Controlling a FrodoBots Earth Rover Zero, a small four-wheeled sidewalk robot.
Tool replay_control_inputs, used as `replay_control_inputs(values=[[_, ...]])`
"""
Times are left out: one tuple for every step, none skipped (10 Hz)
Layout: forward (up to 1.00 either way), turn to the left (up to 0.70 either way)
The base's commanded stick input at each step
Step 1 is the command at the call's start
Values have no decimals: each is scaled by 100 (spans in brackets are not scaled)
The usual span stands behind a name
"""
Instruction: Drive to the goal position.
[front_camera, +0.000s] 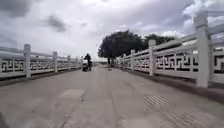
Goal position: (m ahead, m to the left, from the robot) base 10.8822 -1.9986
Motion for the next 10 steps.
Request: replay_control_inputs(values=[[70, 0], [70, 0], [70, 0], [70, 0], [70, 0], [70, 0], [70, 0], [70, 0], [70, 0], [70, 8]])
